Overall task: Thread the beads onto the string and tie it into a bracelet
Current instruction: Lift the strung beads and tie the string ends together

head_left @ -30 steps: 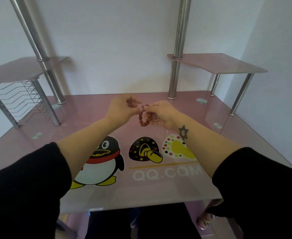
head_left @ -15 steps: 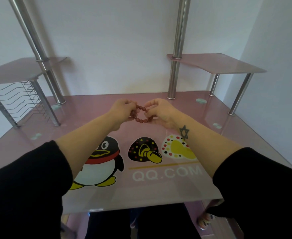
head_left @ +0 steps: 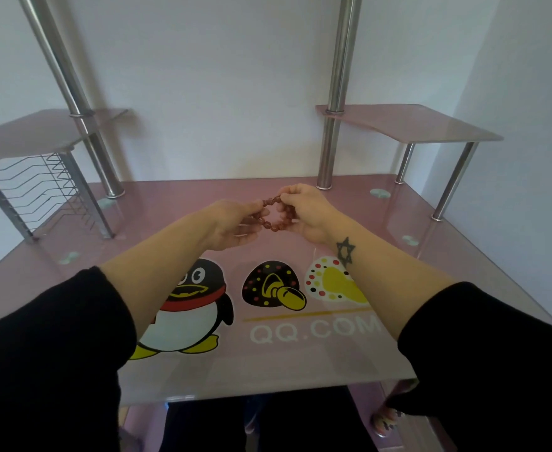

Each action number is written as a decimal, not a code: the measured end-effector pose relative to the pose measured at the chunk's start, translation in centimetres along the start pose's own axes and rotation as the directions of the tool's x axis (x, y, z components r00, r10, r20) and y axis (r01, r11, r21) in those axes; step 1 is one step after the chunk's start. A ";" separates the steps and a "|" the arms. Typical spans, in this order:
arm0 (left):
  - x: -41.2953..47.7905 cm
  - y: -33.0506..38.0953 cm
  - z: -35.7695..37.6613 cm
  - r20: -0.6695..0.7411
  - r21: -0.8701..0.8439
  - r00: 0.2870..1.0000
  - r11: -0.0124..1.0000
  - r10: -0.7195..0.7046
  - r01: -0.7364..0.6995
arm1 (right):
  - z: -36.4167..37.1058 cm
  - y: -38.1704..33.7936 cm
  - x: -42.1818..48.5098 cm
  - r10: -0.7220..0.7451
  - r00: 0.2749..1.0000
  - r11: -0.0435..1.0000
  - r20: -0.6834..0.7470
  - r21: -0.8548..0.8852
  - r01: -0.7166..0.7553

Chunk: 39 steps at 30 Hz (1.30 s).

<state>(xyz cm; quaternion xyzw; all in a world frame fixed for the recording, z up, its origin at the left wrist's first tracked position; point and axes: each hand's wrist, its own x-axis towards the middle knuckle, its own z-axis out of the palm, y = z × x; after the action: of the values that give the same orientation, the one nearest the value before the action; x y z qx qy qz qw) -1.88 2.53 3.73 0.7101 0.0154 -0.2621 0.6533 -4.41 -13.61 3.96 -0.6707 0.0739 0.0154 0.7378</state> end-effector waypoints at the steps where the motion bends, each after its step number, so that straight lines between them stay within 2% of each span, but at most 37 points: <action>1: 0.0 0.0 0.0 0.000 -0.031 1.000 1.000 0.004 -0.004 | 0.0 -0.1 -0.1 0.010 1.000 1.000 0.017 0.010 -0.010; 6: -0.1 0.2 -0.1 0.016 -0.231 0.999 0.972 -0.032 0.035 | 0.1 0.1 -0.1 0.037 0.993 0.996 0.110 0.072 -0.045; 10: 0.7 0.1 -0.2 -0.039 -0.353 0.996 0.934 -0.075 0.057 | 0.7 0.5 0.2 0.011 0.997 0.996 0.075 -0.090 -0.004; 12: 1.2 -0.2 -0.4 -0.138 -0.201 0.989 0.979 -0.044 0.016 | 1.0 0.9 0.7 0.005 0.996 0.989 0.085 -0.150 0.008; 14: 2.0 -0.7 -0.7 -0.260 0.087 0.963 0.995 0.075 -0.054 | 1.5 1.4 1.1 0.002 0.996 0.968 0.092 -0.250 0.021; 15: 2.5 -1.1 -0.9 -0.293 0.275 0.942 0.958 0.161 -0.079 | 1.7 1.7 1.3 -0.002 0.996 0.952 0.089 -0.306 0.029; 17: 3.6 -1.6 -1.4 -0.280 0.648 0.899 0.757 0.337 -0.082 | 2.0 2.2 1.7 -0.014 0.997 0.919 0.071 -0.392 0.041; 19: 4.6 -2.0 -1.7 -0.260 0.799 0.858 0.598 0.443 -0.067 | 2.2 2.8 2.2 -0.023 0.998 0.904 0.058 -0.425 0.045; 22: 5.7 -2.4 -2.1 -0.242 0.840 0.824 0.535 0.513 -0.086 | 2.3 3.5 3.1 -0.024 0.999 0.875 0.033 -0.482 0.037; 27: 6.7 -3.0 -2.7 -0.211 0.872 0.853 0.486 0.478 -0.057 | 1.8 4.3 4.2 -0.036 0.998 0.761 0.045 -0.646 0.057; 29: 6.7 -2.8 -3.4 -0.249 0.862 0.823 0.504 0.510 -0.052 | 1.5 4.4 4.5 -0.069 0.997 0.736 0.045 -0.672 0.081; 32: 6.1 -2.0 -4.3 -0.296 0.852 0.733 0.516 0.613 -0.087 | 1.2 4.2 5.1 -0.204 0.977 0.644 0.062 -0.743 0.182; 34: 5.9 -1.7 -4.5 -0.216 0.862 0.710 0.472 0.670 -0.183 | 1.3 3.9 5.2 -0.249 0.965 0.607 0.077 -0.765 0.218; 39: 5.1 -1.5 -3.4 0.102 0.907 0.797 0.273 0.596 -0.320 | 2.0 3.8 5.2 -0.226 0.953 0.443 0.201 -0.850 0.284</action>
<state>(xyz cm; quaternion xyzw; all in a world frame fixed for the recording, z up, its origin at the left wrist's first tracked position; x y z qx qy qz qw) 3.15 4.30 0.42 0.9426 -0.2477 0.0684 0.2134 0.41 -11.61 -0.27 -0.9533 -0.0672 -0.0411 0.2915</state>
